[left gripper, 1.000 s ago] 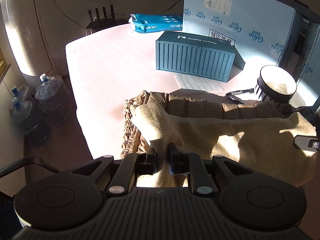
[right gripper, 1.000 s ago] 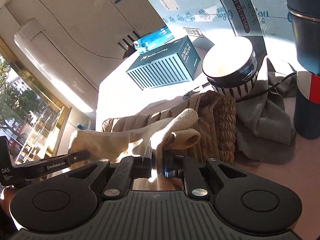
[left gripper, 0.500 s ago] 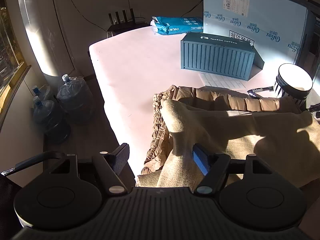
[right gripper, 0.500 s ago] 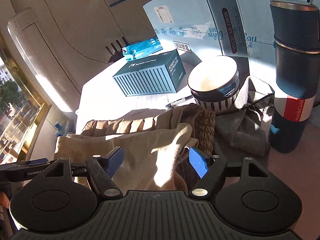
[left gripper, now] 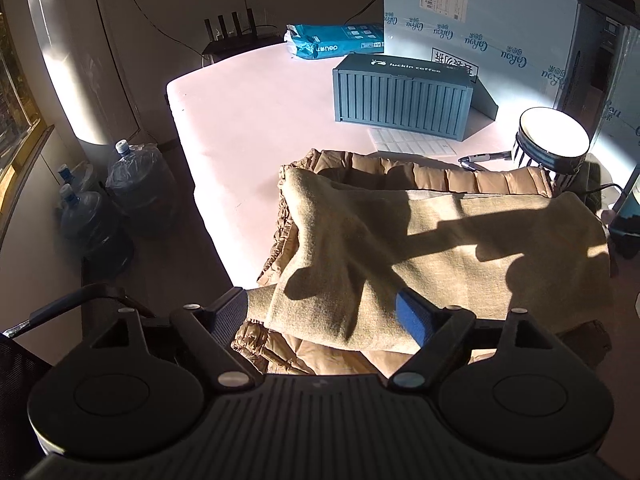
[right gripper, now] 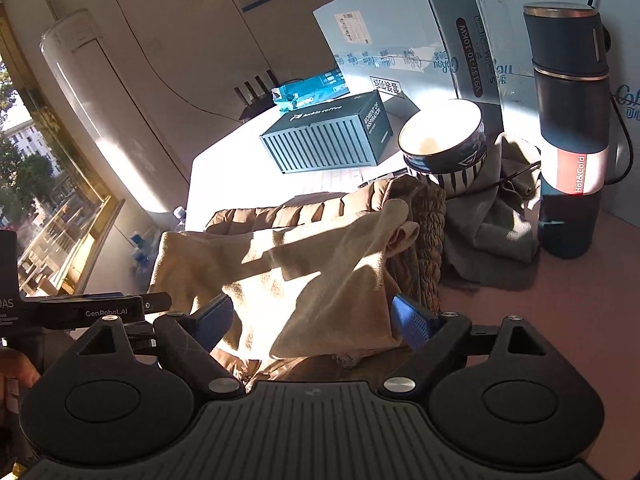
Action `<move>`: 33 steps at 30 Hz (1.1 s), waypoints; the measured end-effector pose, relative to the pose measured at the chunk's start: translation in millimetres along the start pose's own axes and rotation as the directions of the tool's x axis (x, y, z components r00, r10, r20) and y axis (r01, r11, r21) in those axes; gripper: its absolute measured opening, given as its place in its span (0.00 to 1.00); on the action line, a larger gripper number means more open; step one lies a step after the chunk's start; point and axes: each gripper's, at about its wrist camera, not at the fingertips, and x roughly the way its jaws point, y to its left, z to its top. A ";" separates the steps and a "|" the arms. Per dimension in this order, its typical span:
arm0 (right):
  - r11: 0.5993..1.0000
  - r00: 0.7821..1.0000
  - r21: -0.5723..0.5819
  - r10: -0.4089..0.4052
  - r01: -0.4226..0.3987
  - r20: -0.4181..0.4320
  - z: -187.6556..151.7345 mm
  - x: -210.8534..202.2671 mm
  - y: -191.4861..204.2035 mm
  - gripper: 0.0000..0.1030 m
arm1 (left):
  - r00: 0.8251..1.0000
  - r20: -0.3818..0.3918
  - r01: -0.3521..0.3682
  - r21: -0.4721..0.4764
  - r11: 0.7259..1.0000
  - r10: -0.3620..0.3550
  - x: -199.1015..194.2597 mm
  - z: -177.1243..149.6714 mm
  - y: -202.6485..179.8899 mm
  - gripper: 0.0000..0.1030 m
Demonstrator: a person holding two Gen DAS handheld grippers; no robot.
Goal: Fold clothes
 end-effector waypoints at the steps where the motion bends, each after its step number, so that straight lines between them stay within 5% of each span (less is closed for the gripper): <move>1: 1.000 1.000 0.007 0.006 -0.006 0.006 -3.8 -5.0 0.7 0.85 | 1.000 0.000 0.002 -0.001 1.000 -0.002 -3.7 -2.4 -3.1 0.78; 5: 1.000 1.000 0.014 -0.009 0.009 0.008 -18.4 -24.6 4.0 0.88 | 1.000 0.002 0.007 -0.003 1.000 -0.007 -20.5 -14.5 -20.6 0.78; 11: 0.981 0.977 -0.050 -0.190 0.186 -0.101 -36.9 -38.0 14.2 0.88 | 1.000 -0.006 0.016 0.036 0.999 -0.016 -38.7 -33.1 -54.4 0.78; 33: 0.986 0.968 -0.105 -0.148 0.128 -0.203 -50.4 -51.5 7.8 0.89 | 1.000 0.011 -0.028 -0.013 1.000 0.028 -65.7 -51.2 -65.3 0.79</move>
